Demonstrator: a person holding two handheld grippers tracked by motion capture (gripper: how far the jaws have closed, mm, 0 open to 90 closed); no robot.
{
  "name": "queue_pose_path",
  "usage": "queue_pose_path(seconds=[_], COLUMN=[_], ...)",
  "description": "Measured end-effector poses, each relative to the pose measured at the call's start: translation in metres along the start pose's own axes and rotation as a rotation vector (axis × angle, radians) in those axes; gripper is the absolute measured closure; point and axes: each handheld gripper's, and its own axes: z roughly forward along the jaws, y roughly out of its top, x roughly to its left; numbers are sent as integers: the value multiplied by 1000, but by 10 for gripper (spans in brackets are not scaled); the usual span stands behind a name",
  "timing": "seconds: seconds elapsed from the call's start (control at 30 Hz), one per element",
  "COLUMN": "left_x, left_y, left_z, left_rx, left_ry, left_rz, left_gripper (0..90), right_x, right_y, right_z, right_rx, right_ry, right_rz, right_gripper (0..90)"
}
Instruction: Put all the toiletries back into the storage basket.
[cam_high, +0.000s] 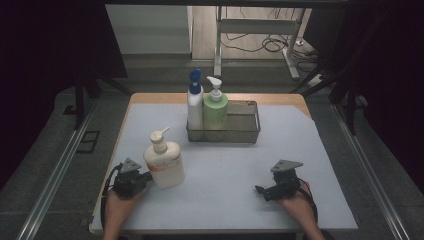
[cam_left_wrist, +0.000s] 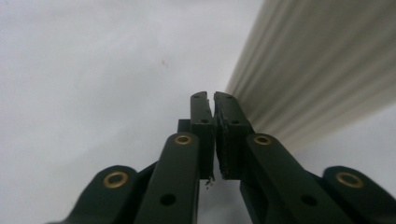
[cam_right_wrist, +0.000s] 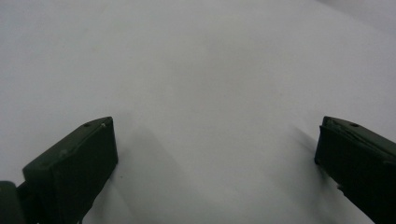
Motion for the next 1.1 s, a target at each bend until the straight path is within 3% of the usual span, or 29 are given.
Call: queue_pose_path(seconds=[0.17,0.3,0.4,0.9,1.1], left_x=[2,-1,-4,-40,-53], left_y=[4,2,2,3,1], left_z=[2,2,2,9,10], left_rx=[-9,-9,-3,37,42], left_ry=[-5,-42,-46,-112,-132], left_rz=[10,11,24,100,106], left_gripper=[860,876,880,880,880], right_x=[0,0,0,0,0], right_y=[0,0,0,0,0], right_z=[0,0,0,0,0], right_rx=[0,0,-1,-1,-1], right_ry=[0,1,0,0,0], right_rz=[0,1,-1,-1,-1], right_gripper=[0,0,0,0,0])
